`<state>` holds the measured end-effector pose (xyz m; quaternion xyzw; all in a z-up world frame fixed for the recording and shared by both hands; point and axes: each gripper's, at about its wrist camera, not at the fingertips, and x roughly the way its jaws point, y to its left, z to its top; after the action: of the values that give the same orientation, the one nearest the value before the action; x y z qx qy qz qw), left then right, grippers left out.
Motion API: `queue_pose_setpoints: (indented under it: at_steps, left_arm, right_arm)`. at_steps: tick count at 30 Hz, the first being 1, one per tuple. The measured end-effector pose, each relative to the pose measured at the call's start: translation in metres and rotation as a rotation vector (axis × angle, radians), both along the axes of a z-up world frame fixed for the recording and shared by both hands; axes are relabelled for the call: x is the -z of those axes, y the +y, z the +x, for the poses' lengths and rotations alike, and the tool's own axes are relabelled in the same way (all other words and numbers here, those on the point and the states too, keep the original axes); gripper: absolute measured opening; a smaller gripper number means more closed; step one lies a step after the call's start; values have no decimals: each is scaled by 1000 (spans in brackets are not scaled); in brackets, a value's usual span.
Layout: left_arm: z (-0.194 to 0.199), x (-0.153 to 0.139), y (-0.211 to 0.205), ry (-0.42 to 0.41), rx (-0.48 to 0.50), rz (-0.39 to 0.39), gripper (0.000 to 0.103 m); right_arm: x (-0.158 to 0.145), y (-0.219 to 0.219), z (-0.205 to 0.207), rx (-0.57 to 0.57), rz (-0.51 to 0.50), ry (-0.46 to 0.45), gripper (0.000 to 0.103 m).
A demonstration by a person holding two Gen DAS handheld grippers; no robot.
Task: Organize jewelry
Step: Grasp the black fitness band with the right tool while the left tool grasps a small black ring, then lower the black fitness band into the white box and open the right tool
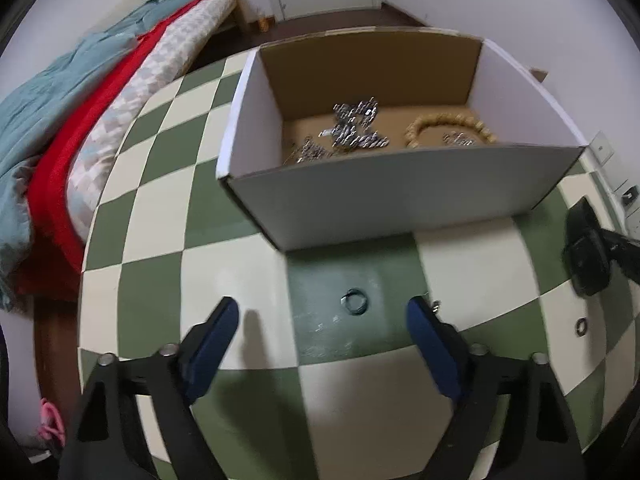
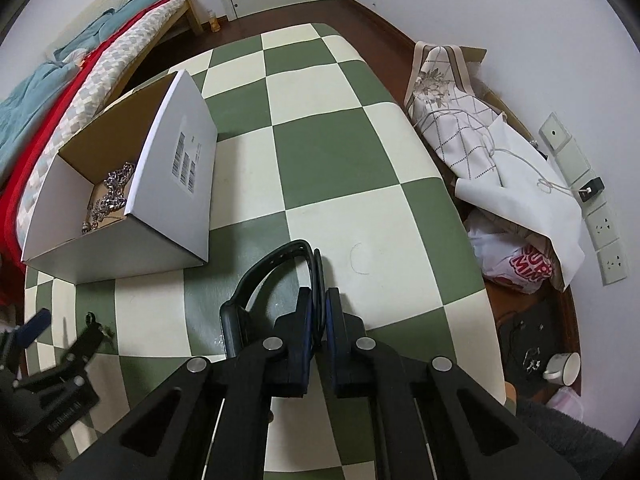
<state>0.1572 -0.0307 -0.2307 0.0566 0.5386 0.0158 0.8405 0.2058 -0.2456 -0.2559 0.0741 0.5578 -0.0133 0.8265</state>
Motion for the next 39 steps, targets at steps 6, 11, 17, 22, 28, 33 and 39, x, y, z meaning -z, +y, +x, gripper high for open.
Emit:
queue_pose_setpoints:
  at_steps: [6,11,17,22,28,33,39]
  left_arm:
    - [3,-3,-9,1,50,-71,10]
    - [2,-5,-6,-3,41,-70,10]
    - [-4,-19,5,-33,24,-90,10]
    - [-15,-56,15,-89,18,-151,10]
    - [-6,-116,39,-180,0,-236,10]
    - [23,-135,51,-210,-8,-245,10]
    - [69,-118,56,-138,-19,-262,10]
  right_arm:
    - [0,0,0,-1,6,2,7]
    - [-2,1,-4,-1,18,-4,7]
    - [-19,4,-11,-20,35,-37,6]
    - [-47,11,-19,-49,67,-82,6]
    - [-95,23,-16,-93,118,-165,6]
    - [-120,44,9,-147,139,-200,6]
    - [-112,70,59,-207,129,-146,6]
